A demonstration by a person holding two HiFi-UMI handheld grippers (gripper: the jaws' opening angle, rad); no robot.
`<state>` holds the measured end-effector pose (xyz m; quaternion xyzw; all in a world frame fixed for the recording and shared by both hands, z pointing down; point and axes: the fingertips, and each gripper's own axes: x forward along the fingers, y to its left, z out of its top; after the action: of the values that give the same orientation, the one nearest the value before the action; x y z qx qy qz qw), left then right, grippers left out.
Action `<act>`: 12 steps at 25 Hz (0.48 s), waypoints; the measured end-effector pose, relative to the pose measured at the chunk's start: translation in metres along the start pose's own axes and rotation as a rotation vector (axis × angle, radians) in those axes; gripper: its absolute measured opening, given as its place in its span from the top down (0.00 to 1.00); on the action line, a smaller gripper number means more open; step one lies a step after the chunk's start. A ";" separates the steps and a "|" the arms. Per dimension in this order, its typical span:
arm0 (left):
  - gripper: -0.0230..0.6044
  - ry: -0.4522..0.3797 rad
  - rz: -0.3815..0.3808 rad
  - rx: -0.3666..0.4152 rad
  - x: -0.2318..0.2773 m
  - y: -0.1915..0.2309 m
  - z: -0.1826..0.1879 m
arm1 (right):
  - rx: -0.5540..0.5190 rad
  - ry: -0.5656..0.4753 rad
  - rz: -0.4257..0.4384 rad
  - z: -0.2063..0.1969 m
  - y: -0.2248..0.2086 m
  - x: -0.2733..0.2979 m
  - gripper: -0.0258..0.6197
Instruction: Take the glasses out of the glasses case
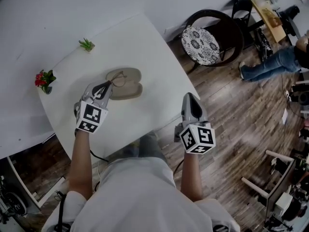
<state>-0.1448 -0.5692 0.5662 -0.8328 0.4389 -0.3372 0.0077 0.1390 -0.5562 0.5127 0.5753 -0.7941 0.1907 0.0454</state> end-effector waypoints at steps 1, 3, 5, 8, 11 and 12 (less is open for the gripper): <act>0.92 -0.007 0.013 -0.001 -0.006 0.002 0.001 | -0.003 -0.006 0.005 0.002 0.004 -0.002 0.96; 0.92 -0.030 0.040 -0.012 -0.021 0.005 0.004 | -0.009 -0.015 0.014 0.005 0.014 -0.007 0.96; 0.92 -0.067 0.073 -0.035 -0.039 0.010 0.008 | -0.014 -0.025 0.025 0.009 0.025 -0.014 0.96; 0.92 -0.116 0.131 -0.071 -0.068 0.020 0.014 | -0.021 -0.042 0.044 0.014 0.041 -0.024 0.96; 0.92 -0.166 0.184 -0.104 -0.098 0.028 0.019 | -0.031 -0.060 0.053 0.017 0.056 -0.036 0.96; 0.92 -0.184 0.199 -0.115 -0.107 0.030 0.020 | -0.033 -0.066 0.055 0.018 0.061 -0.040 0.96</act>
<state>-0.1971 -0.5143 0.4821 -0.8117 0.5353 -0.2312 0.0336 0.0982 -0.5101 0.4691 0.5584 -0.8138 0.1596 0.0233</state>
